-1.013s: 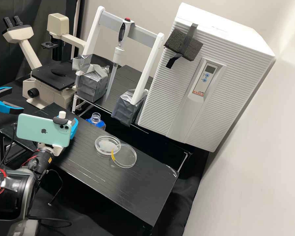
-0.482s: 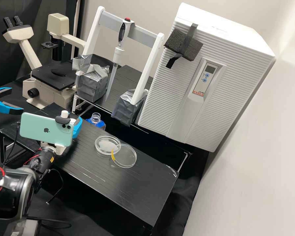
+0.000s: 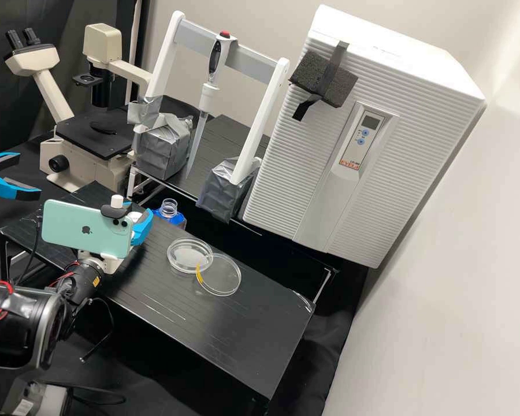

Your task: Open the bottle

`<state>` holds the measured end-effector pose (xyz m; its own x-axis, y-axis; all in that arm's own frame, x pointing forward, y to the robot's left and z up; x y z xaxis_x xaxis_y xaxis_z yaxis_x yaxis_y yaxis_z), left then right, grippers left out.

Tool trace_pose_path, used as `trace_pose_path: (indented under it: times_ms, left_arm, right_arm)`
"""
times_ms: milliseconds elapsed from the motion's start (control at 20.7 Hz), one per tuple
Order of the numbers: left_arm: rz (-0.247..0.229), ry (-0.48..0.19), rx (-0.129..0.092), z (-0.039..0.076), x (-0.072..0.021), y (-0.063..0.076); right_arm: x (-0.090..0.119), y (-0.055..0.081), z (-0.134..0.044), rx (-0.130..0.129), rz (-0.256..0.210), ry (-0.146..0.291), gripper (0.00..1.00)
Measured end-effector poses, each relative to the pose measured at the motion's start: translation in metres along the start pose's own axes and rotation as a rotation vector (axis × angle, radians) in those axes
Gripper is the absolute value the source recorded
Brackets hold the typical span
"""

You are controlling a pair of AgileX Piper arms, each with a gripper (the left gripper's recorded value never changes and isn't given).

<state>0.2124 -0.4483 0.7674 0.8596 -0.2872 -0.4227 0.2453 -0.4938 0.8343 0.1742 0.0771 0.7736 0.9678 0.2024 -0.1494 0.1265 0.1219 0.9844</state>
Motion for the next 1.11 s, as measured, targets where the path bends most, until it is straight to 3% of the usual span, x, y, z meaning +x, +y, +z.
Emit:
trace_pose_path:
  times_ms: [482,530,916,1109]
  left_arm:
    - [0.004,-0.001,0.003,0.0007,-0.0006,0.0008]
    - [0.004,-0.001,0.003,0.0007,-0.0006,0.0008]
    - [0.013,-0.003,0.009,0.0028,-0.0033,0.0023]
    - [0.021,-0.003,0.013,0.0039,-0.0045,0.0037]
  right_arm:
    - [0.0014,-0.0025,0.0018,-0.001,-0.009,-0.012,0.0]
    - [0.0015,-0.0027,0.0019,-0.001,-0.01,-0.013,1.0]
    - [0.0011,-0.0033,0.0004,-0.017,-0.013,-0.004,1.0]
    - [-0.0053,0.0014,-0.0052,-0.033,0.024,0.043,1.0]
